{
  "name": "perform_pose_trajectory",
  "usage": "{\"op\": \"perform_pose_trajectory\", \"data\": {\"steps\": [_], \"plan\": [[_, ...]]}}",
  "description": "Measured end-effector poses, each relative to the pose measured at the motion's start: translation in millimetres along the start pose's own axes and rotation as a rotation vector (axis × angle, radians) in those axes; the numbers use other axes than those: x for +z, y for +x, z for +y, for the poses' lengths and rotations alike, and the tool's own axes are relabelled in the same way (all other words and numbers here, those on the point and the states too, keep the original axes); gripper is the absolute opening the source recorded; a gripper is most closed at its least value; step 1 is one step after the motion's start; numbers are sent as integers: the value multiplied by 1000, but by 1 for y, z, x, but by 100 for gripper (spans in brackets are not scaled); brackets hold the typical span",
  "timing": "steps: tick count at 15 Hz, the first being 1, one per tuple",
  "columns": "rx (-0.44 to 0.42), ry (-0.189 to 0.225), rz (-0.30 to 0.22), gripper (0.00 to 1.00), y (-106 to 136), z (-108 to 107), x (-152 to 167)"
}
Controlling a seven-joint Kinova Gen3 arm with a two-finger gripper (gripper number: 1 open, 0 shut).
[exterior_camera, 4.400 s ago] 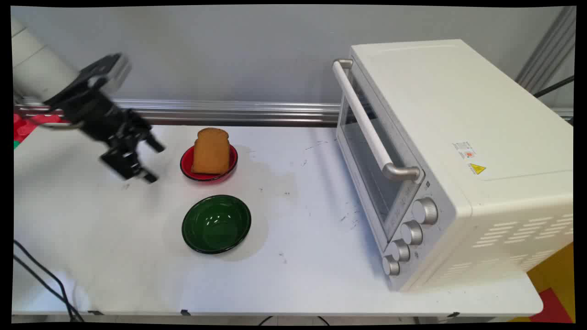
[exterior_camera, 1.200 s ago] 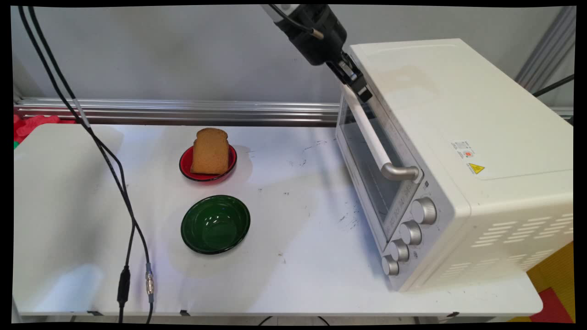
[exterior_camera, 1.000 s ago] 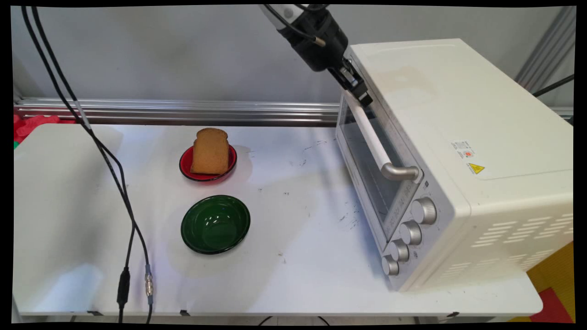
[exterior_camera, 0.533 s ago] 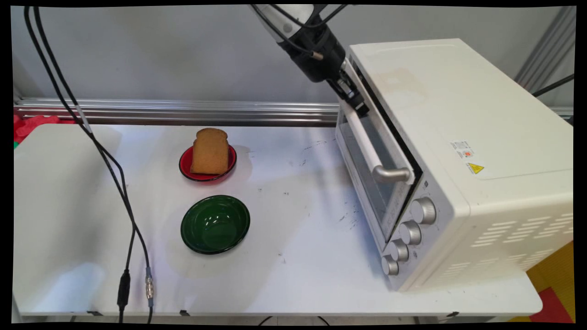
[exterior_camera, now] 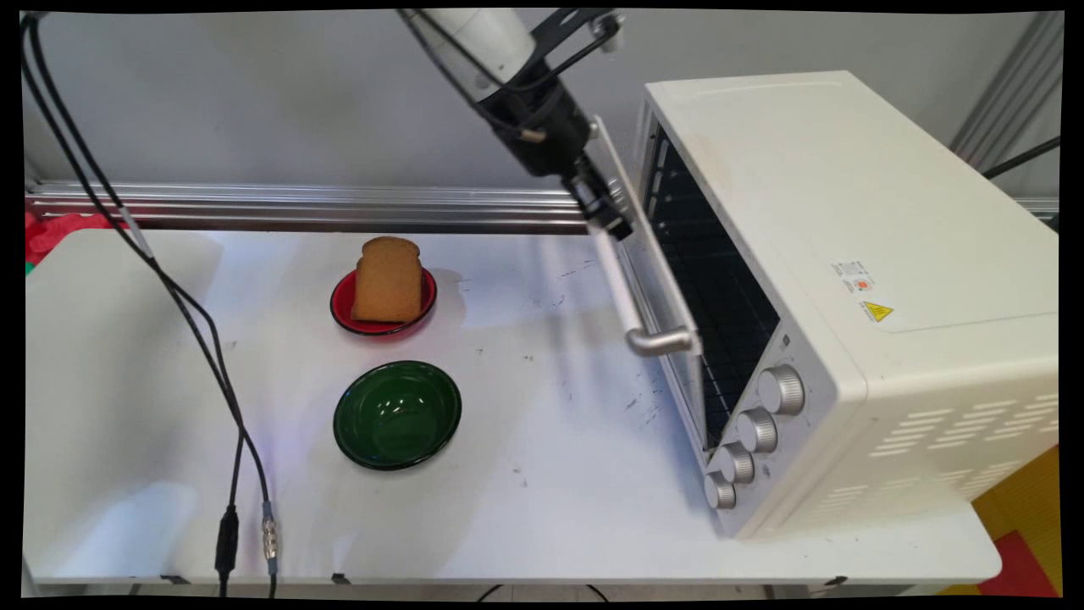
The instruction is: Open the oven
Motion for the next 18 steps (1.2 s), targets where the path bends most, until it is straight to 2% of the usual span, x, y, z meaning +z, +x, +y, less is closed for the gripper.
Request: {"op": "perform_pose_trajectory", "data": {"steps": [7,18], "plan": [[35,-9,-68,0,-44,2,-3],[79,19,-119,0,-110,-3,24]]}}
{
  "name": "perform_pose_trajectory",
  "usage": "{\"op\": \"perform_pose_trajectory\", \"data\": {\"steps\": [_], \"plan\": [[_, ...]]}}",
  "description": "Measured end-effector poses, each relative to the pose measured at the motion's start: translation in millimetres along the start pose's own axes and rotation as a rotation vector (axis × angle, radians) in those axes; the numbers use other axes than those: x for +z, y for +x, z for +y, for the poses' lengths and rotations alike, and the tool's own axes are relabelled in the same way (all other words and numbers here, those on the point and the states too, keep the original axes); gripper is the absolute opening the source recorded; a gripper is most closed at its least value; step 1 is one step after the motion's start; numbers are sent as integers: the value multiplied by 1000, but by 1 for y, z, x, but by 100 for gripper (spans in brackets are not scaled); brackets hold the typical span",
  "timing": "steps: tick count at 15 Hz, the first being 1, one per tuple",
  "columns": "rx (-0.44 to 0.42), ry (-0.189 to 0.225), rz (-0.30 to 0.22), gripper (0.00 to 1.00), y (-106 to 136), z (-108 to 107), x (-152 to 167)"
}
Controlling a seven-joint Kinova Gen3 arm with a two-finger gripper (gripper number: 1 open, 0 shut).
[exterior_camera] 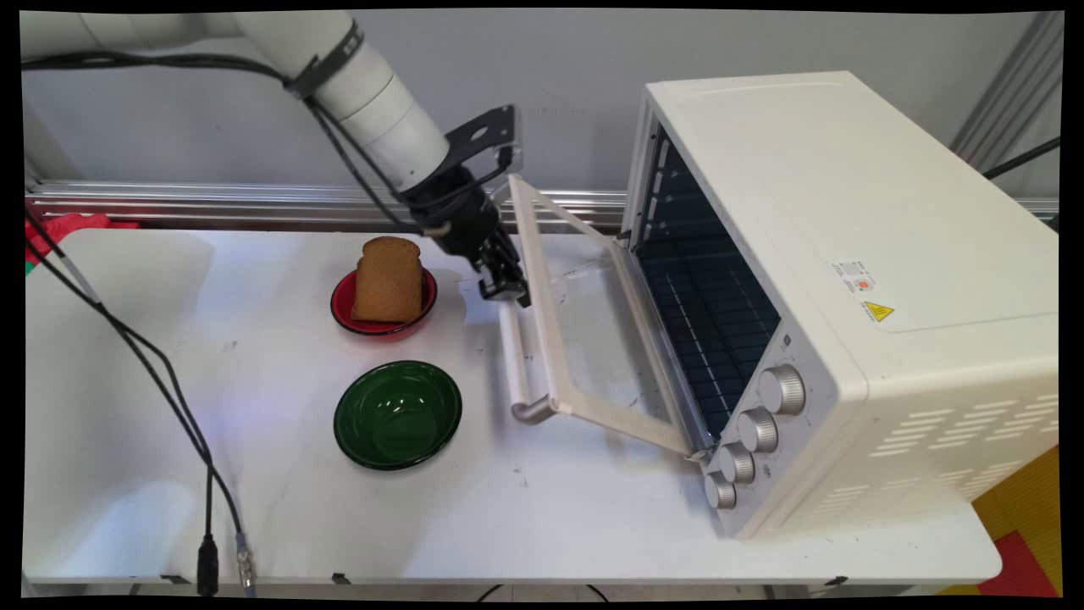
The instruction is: Open the oven
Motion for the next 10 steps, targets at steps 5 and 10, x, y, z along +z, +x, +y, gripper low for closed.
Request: {"op": "perform_pose_trajectory", "data": {"steps": [5,10], "plan": [[0,4,-10,0,-26,2,7],[0,7,-7,0,-41,3,8]]}}
